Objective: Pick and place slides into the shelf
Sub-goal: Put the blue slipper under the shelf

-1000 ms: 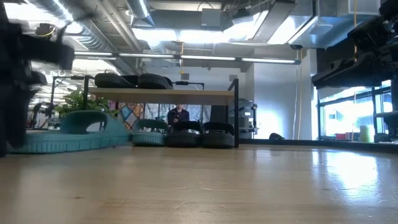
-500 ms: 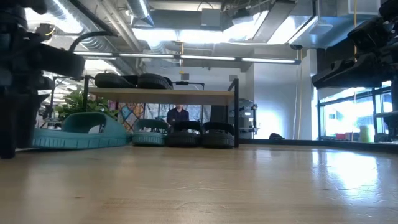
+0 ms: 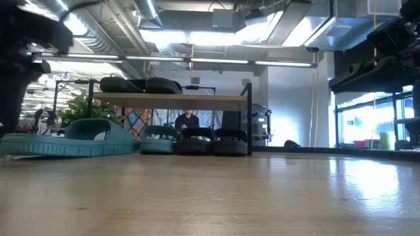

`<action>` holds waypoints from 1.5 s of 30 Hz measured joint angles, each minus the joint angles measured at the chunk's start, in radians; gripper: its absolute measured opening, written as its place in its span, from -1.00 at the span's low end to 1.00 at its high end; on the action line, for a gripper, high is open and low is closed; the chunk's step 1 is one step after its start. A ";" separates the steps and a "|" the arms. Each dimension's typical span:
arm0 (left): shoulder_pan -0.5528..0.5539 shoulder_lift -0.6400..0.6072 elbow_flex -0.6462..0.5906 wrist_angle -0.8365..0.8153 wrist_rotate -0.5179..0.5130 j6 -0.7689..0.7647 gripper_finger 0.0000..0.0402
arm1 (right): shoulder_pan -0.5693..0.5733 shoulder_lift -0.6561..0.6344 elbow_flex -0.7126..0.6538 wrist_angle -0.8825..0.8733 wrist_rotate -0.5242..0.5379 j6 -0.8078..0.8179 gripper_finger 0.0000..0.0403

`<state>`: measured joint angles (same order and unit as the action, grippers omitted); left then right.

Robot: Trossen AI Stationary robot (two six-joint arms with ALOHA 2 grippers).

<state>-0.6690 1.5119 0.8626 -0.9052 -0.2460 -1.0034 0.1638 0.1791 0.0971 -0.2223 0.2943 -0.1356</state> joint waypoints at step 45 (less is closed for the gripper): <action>0.183 -0.256 -0.338 0.216 0.025 0.051 0.02 | 0.000 0.000 0.000 0.004 0.000 -0.007 -0.07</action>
<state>-0.4856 1.2564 0.5247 -0.6890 -0.2211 -0.9522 0.1638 0.1790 0.0971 -0.2181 0.2943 -0.1429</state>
